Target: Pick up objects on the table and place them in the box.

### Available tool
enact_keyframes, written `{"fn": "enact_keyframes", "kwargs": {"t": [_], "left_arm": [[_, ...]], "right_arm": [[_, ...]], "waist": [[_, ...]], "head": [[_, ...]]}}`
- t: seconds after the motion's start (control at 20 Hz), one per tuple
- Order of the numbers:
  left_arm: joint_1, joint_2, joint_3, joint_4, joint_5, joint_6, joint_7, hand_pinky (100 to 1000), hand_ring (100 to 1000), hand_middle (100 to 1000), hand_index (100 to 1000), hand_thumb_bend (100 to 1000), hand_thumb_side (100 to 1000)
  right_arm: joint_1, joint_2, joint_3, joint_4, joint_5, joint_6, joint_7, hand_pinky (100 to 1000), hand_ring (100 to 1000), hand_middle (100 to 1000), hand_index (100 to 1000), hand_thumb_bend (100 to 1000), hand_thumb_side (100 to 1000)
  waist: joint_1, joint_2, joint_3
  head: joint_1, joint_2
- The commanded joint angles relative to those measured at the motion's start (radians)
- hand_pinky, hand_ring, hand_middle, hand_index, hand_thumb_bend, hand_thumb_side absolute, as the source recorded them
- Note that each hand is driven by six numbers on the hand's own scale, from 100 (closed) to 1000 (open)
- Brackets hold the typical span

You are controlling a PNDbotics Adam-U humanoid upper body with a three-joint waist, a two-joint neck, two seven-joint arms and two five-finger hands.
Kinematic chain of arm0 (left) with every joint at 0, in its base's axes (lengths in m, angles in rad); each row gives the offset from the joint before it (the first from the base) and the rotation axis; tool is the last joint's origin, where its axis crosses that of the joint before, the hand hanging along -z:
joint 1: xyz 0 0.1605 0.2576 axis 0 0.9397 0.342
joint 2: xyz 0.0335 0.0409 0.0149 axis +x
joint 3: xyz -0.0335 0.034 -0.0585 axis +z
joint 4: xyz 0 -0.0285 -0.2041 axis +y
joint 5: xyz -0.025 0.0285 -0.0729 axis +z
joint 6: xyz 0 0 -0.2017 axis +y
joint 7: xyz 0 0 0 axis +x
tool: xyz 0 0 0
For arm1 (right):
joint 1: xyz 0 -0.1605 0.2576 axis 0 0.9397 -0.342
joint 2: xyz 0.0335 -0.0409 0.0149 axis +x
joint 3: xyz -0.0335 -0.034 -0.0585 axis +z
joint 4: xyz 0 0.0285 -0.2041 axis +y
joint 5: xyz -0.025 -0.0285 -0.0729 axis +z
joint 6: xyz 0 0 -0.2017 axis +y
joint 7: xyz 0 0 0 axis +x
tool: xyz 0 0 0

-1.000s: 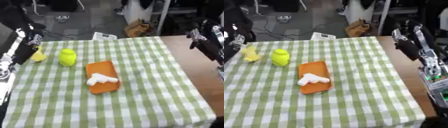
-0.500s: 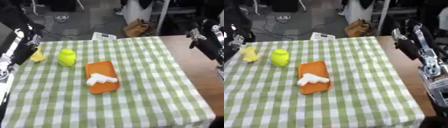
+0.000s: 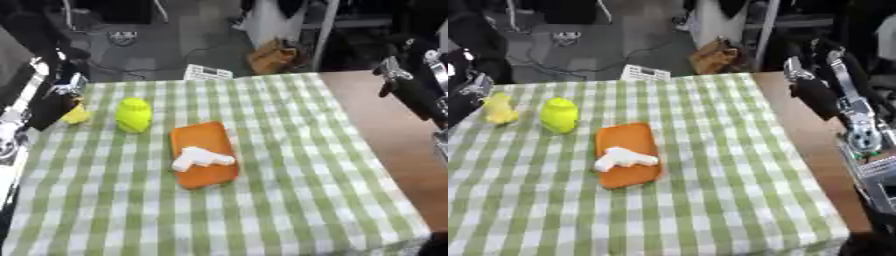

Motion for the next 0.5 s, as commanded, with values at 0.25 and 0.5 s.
{"fn": "enact_keyframes", "kwargs": {"t": [0.25,0.5], "left_arm": [[-0.051,0.039,-0.008,0.009,-0.036,-0.009,-0.024,590,716,798,840,227,729],[-0.069,0.044,-0.011,0.021,-0.073,-0.006,-0.031,590,717,799,839,246,713]], "right_arm": [[-0.012,-0.028,-0.010,-0.007,0.004,-0.001,-0.001,358,571,599,828,123,625],[-0.012,-0.028,-0.009,-0.006,0.004,-0.001,0.001,358,571,599,828,123,625]], "waist": [[-0.006,-0.004,-0.005],[-0.007,-0.006,-0.006]], "head": [[0.002,0.005],[0.006,0.005]]}}
